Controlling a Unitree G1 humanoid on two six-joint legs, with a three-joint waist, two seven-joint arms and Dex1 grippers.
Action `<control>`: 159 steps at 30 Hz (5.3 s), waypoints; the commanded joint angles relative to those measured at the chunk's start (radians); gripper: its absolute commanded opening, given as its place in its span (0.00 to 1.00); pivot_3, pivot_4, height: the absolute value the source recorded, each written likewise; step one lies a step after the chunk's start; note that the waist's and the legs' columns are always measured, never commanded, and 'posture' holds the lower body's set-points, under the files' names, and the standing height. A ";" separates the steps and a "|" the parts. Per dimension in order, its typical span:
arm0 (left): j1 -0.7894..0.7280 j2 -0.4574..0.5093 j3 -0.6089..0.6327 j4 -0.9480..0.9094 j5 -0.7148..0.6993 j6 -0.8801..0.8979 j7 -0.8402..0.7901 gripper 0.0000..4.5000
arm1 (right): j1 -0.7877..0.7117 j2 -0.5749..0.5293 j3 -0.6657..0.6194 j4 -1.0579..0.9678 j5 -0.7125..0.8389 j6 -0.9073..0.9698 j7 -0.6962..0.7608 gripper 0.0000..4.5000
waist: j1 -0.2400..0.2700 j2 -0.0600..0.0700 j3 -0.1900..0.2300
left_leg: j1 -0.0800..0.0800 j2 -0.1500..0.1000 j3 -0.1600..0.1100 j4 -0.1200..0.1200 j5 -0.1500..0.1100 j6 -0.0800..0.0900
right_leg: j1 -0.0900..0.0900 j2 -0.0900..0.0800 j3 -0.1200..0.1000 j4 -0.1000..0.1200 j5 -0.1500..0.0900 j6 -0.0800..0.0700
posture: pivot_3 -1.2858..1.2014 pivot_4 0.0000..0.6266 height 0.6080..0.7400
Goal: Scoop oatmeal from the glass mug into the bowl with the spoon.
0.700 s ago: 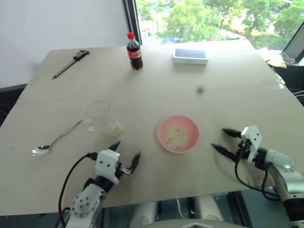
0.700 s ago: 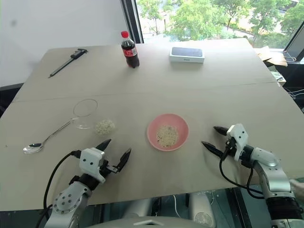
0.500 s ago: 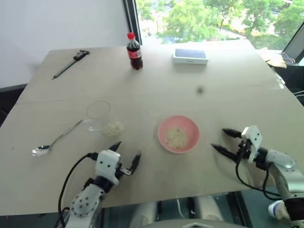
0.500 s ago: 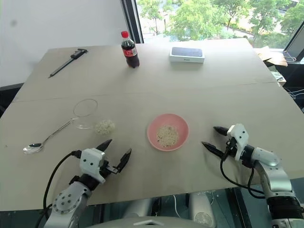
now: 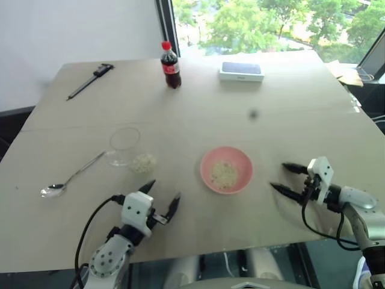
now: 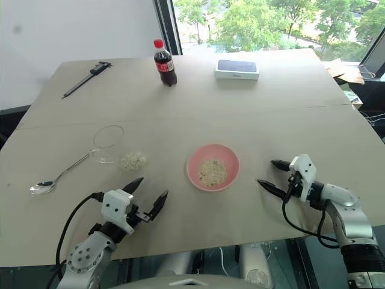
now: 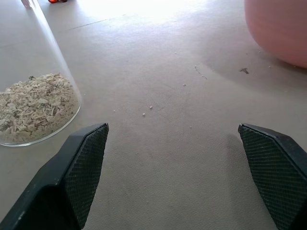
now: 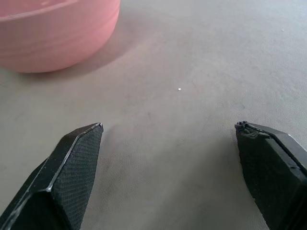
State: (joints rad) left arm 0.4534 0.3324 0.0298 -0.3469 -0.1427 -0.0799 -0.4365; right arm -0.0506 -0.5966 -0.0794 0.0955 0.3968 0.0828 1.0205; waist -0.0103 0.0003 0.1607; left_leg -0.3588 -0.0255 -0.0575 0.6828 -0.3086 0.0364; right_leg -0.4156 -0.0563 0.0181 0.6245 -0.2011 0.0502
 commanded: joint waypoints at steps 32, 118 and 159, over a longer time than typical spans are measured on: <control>-0.067 0.569 0.661 0.430 -0.348 0.211 -0.410 1.00 | -0.320 -0.154 0.117 -0.653 0.381 0.547 0.042 0.99 | 0.000 -0.013 0.014 | -0.006 0.000 -0.002 0.000 0.000 0.000 | -0.005 0.000 -0.004 -0.001 0.000 0.000 | 0.52 0.24 1.00; -0.986 0.377 -0.119 -0.205 0.108 0.399 -0.031 0.00 | -0.916 0.380 -0.121 -0.259 0.755 0.857 -0.844 0.94 | -0.028 -0.013 0.008 | -0.026 -0.004 0.001 0.001 0.007 -0.011 | -0.034 -0.001 0.003 0.017 0.005 0.000 | 0.52 0.24 1.00; -0.225 0.076 0.804 -0.486 -0.349 0.532 -0.018 0.50 | -0.901 0.324 -0.157 -0.134 0.669 0.822 -0.799 0.00 | -0.027 -0.014 0.007 | -0.025 -0.003 0.002 0.003 0.007 -0.011 | -0.032 -0.001 0.004 0.017 0.005 0.000 | 0.52 0.24 1.00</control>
State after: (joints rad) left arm 0.2055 0.4007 0.8051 -0.8423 -0.4934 0.4970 -0.4251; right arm -0.9233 -0.2688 -0.2221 -0.0203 1.0649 0.9307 0.1982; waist -0.0376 -0.0136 0.1676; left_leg -0.3822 -0.0285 -0.0550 0.6856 -0.3017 0.0255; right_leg -0.4468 -0.0568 0.0221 0.6411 -0.1959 0.0502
